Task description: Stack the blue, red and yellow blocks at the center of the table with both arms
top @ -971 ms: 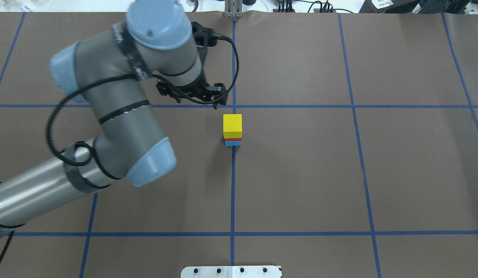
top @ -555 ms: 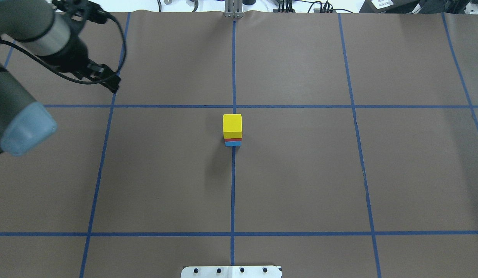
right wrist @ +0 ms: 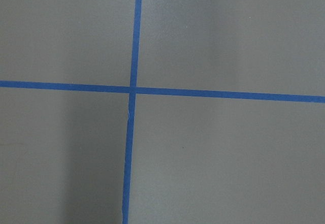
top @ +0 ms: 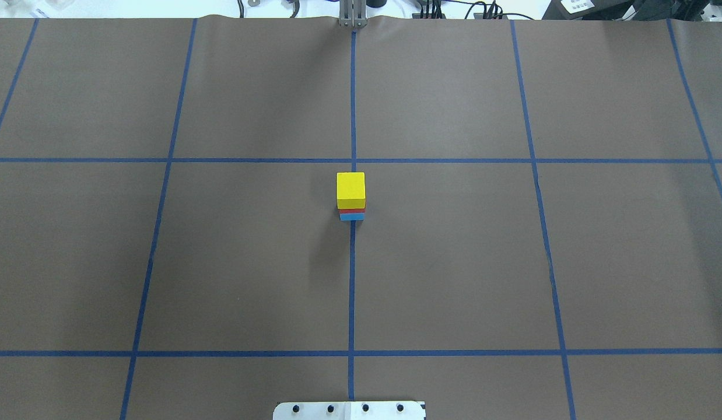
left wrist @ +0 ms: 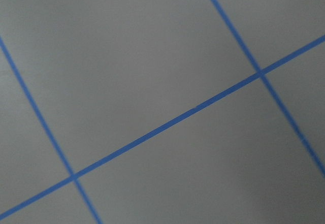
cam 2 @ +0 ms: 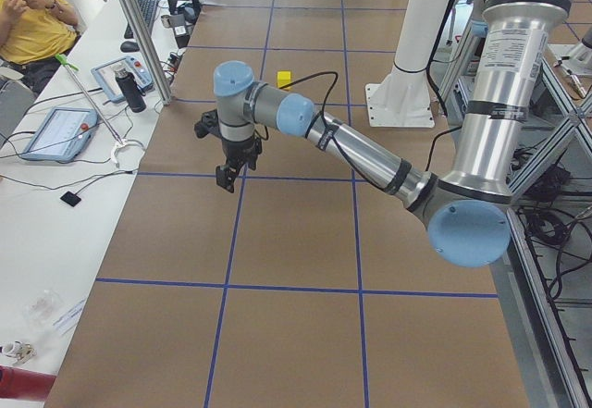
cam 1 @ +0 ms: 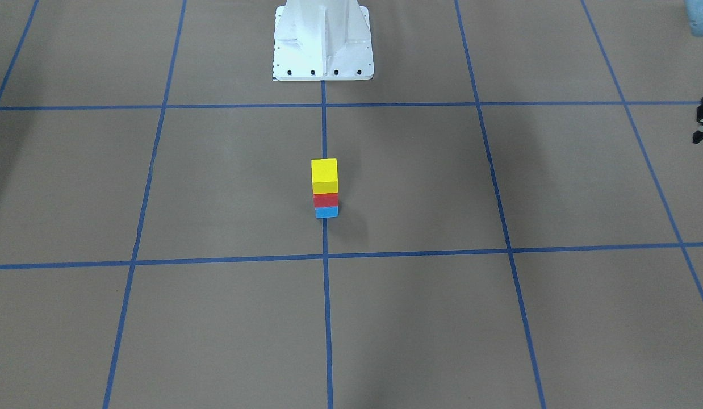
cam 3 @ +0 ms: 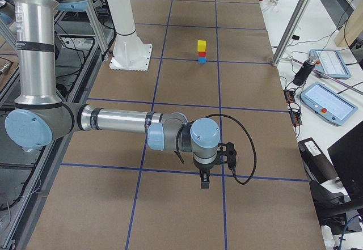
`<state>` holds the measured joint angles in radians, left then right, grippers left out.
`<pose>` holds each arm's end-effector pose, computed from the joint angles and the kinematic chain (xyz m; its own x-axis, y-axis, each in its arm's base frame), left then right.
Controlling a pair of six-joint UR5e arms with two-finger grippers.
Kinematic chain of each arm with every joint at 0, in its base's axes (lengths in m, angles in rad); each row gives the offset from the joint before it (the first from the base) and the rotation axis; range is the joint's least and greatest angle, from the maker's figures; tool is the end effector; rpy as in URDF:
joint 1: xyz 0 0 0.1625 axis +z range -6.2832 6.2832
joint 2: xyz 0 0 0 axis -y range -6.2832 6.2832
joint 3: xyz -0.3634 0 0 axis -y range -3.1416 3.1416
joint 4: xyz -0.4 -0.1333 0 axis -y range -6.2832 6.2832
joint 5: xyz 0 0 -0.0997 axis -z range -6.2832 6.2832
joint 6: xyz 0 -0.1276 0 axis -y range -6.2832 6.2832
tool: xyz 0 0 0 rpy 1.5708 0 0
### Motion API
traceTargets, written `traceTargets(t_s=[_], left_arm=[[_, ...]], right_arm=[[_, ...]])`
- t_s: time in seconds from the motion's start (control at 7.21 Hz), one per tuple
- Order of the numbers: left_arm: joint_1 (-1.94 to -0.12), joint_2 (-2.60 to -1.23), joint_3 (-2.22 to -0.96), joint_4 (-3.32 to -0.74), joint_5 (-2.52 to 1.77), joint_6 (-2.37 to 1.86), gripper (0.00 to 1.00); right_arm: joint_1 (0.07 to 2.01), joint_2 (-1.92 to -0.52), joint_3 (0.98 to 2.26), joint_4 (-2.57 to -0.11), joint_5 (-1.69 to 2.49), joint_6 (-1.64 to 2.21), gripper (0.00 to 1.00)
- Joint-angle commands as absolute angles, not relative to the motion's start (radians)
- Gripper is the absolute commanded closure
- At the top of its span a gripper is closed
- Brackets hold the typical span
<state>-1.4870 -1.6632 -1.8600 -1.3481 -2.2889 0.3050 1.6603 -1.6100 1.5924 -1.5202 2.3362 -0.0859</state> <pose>-0.0058 -0.5207 0.4545 0.6826 0.4546 -0.5722 -0.3016 0.8884 0.3460 0.0884 -0.4824 0.6213 0.7253 -0.0439 0.6871 -0.0272 0.9954 0.0923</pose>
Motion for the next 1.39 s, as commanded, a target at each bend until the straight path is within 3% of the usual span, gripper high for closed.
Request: traceTargets(t_s=[0.0, 0.83, 1.25], left_arm=[[-1.598, -1.563, -1.725, -1.385, -2.316, 0.368, 0.0], [-1.677, -1.516, -1.784, -1.396, -2.321, 0.12, 0.0], [-1.674, -1.516, -1.753, -1.414, -2.312, 0.115, 0.0]], right_arm=[[1.661, -1.611, 1.594, -1.52, 2.336, -0.086, 0.0], [1.66, -1.611, 1.594, -1.52, 2.336, -0.084, 0.0], [1.66, -1.614, 1.594, -1.52, 2.336, -0.084, 0.0]])
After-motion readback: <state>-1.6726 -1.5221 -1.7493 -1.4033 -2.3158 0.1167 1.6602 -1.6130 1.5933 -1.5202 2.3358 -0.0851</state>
